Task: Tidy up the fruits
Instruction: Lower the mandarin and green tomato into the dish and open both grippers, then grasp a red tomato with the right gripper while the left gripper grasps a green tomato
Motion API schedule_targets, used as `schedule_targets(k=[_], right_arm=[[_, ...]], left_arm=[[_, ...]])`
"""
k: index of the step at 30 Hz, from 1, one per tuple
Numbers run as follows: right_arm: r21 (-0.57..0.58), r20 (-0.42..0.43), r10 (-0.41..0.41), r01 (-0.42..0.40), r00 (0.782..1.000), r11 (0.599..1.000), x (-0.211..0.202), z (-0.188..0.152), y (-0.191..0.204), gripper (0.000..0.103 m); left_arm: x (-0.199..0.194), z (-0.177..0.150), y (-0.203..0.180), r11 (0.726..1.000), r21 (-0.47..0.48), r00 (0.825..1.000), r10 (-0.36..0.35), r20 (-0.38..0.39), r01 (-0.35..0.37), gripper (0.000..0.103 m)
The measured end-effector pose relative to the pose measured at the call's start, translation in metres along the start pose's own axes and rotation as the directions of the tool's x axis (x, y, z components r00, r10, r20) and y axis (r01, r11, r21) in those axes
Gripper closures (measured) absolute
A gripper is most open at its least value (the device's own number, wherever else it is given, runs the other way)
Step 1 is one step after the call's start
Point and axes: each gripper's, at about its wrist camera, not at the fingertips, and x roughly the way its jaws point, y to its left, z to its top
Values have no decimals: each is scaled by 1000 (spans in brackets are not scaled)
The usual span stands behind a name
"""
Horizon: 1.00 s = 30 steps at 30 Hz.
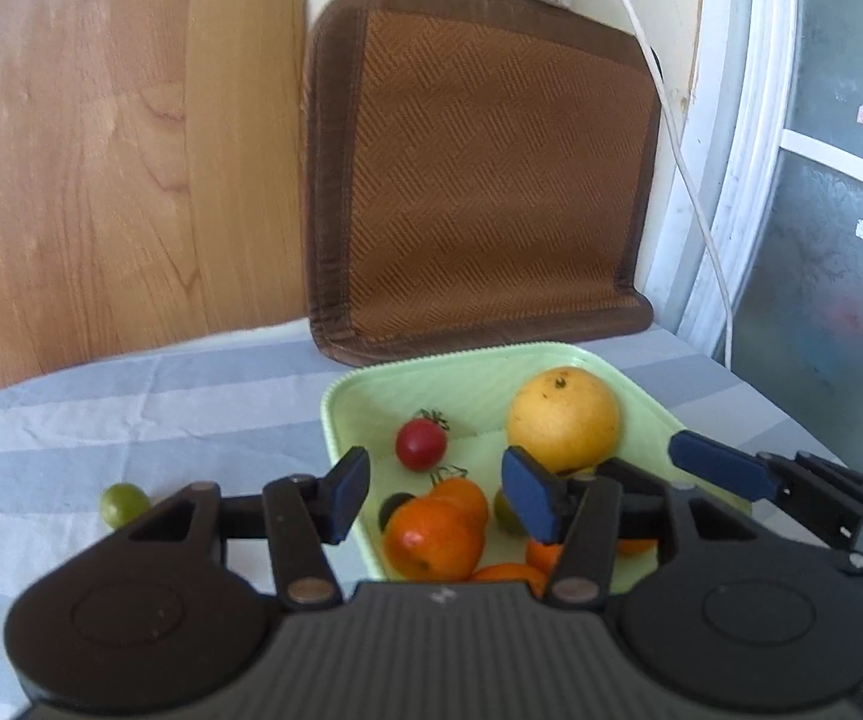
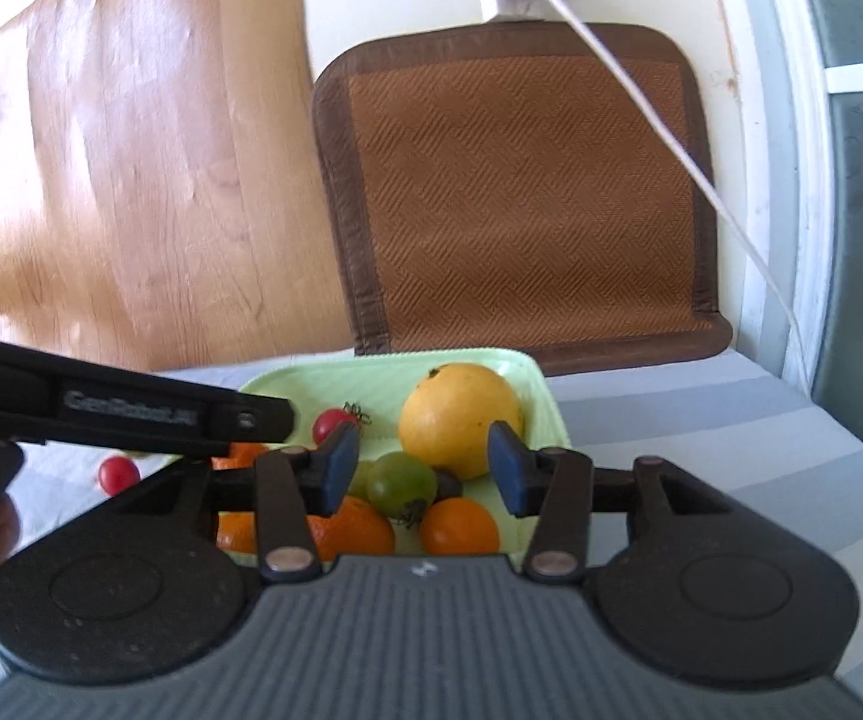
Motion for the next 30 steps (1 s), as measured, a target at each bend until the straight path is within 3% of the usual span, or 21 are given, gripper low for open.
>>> schedule_targets(k=[7,11,16,19,21,23,25,30], right_arm=[[86,78,-42,35,996,996,-9,0,-14,53],[143,76,-30,19,997,990,-12,3,-14,53],[128,72,80,-88,994,988,-20,13,17,53],[88,21,206,-207,978,974,-15,20,51,53],[56,-35,277,-275,960,960,-7,21,77,53],[1,-93,298,-299,950,954,3,17,105,53],[-81,-138,289,-302,947,950,15,12,132,54],[-289,-242,175,-243,954,926,59,-2,181,55]], left_arm=[[-33,-7,43,988,-29,986,155,56,-154,51],[-48,-24,81,954,-34,953,298,52,-296,51],[-51,-52,135,898,-93,902,432,-4,-431,52],[-45,-68,160,873,-154,887,458,-64,-462,54],[-48,-71,173,877,-231,907,412,-89,-421,56],[-54,-73,174,872,-240,904,422,-73,-427,55],[-52,-73,176,879,-257,916,393,-84,-401,55],[-52,-75,178,882,-253,918,388,-85,-397,54]])
